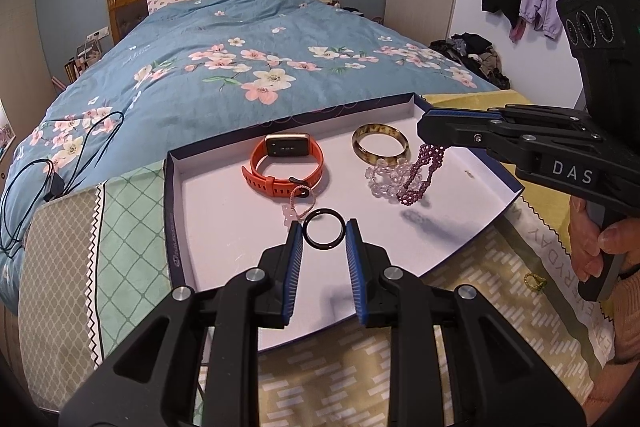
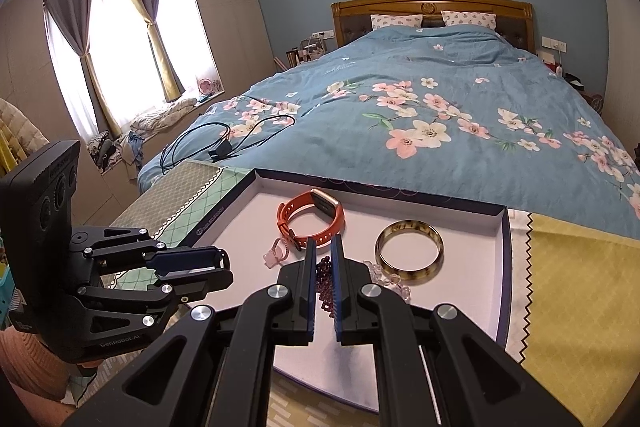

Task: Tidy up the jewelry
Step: 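Carry the black ring with the left tool into the tray while the right tool carries the maroon bracelet there, then open both tools to release the ring and bracelet, then withdraw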

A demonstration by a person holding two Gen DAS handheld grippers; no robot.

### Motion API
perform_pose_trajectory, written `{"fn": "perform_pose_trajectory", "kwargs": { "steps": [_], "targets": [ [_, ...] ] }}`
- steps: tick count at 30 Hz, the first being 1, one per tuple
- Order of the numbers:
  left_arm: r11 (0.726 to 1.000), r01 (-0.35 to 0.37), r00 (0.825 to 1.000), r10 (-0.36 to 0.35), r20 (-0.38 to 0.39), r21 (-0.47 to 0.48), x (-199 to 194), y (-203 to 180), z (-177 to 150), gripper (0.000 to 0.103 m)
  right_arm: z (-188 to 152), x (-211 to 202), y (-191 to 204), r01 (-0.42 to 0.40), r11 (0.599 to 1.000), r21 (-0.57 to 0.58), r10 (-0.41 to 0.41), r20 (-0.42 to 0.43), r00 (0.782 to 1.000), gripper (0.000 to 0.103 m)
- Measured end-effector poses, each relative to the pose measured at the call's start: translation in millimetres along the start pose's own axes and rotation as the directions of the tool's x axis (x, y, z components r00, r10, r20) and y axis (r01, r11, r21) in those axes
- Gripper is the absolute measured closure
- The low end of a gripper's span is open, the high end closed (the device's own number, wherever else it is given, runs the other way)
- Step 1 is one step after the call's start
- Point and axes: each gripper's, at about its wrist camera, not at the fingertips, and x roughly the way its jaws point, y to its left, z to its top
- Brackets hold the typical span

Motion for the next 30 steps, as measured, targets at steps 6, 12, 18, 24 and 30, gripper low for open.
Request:
{"fn": "perform_pose_trajectory", "kwargs": {
  "steps": [6, 12, 18, 24, 30],
  "targets": [
    [1.000, -0.005, 1.000, 0.005, -0.018, -0.005, 10.6, 1.0, 2.3, 0.081, -0.3, 6.7, -4.6, -0.009, 1.000, 0.014, 0.010, -0.008, 1.000, 0.098],
    [1.000, -0.007, 0.999, 0.007, -0.041, -0.017, 22.2, 3.8, 3.2, 0.081, -2.2, 12.8, -10.8, -0.005, 1.000, 0.026, 0.006, -0.021, 1.000, 0.098],
    [1.000, -0.008, 0.998, 0.006, -0.064, -0.030, 32.6, 4.7, 5.2, 0.081, -5.0, 15.0, -15.6, 0.008, 0.999, 0.032, -0.007, -0.030, 1.000, 0.098],
    [0.999, -0.007, 0.996, 0.004, -0.092, -0.034, 44.3, 4.3, 6.6, 0.081, -9.0, 16.2, -24.2, 0.026, 0.999, 0.040, -0.024, -0.046, 0.999, 0.098],
    [0.999, -0.018, 0.993, 0.013, -0.120, -0.041, 56.4, 4.9, 7.0, 0.081, -15.7, 20.1, -33.5, 0.060, 0.997, 0.046, -0.057, -0.071, 0.996, 0.097]
  ]
}}
